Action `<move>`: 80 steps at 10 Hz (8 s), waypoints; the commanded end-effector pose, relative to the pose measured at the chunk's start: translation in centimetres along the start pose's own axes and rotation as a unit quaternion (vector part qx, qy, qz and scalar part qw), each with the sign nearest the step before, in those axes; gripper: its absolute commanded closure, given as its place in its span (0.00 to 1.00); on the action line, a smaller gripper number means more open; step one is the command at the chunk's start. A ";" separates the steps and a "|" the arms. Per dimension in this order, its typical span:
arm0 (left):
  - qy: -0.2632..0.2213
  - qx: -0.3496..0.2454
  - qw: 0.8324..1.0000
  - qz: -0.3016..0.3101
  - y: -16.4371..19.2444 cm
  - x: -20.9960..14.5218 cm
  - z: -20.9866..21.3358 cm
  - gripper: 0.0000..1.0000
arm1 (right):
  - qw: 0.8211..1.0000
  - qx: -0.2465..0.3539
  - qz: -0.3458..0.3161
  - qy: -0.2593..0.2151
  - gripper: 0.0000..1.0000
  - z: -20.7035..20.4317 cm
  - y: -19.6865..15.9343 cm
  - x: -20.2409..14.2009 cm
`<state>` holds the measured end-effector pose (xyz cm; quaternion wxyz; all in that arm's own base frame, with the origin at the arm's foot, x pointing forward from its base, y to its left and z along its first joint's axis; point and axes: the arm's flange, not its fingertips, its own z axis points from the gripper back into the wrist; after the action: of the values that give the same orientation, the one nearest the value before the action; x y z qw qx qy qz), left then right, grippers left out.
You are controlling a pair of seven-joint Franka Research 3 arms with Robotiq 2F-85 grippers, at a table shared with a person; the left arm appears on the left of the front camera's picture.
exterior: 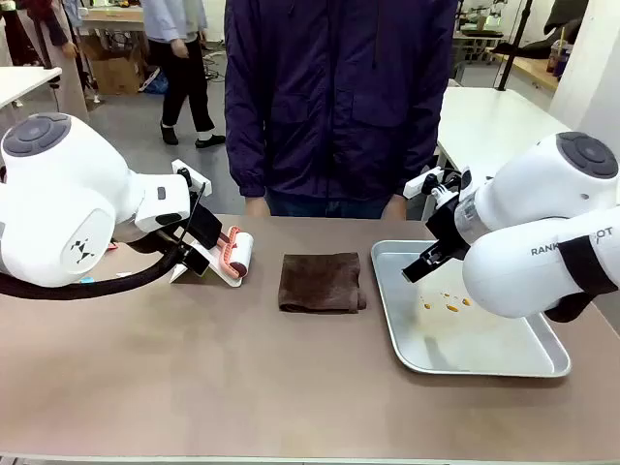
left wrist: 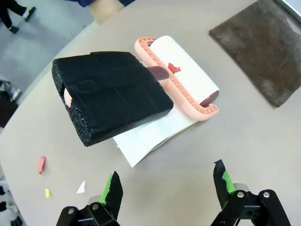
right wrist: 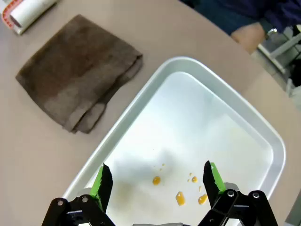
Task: Clean the surface of the table.
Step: Hold the Lint Roller with your left hand and the towel with your right hand.
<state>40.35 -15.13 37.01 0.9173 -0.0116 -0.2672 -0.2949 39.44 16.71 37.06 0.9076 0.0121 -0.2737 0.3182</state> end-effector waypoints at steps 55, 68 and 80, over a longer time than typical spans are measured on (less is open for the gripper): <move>-0.100 -0.291 0.874 0.375 20.6 -8.1 16.7 0.00 | 0.843 0.182 -0.496 -0.106 0.00 21.7 -16.2 -16.0; 0.056 -0.271 0.914 0.298 16.1 7.9 2.7 0.00 | 0.902 0.185 -0.384 0.065 0.00 0.5 3.1 7.1; 0.119 -0.297 0.872 0.371 16.8 9.9 -0.7 0.00 | 0.918 0.114 -0.364 0.104 0.00 -3.0 3.1 9.8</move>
<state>55.31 -6.74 42.80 0.9352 -0.3497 -0.0524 -0.0162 43.77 24.17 38.08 0.9729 0.2028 -0.1107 0.0023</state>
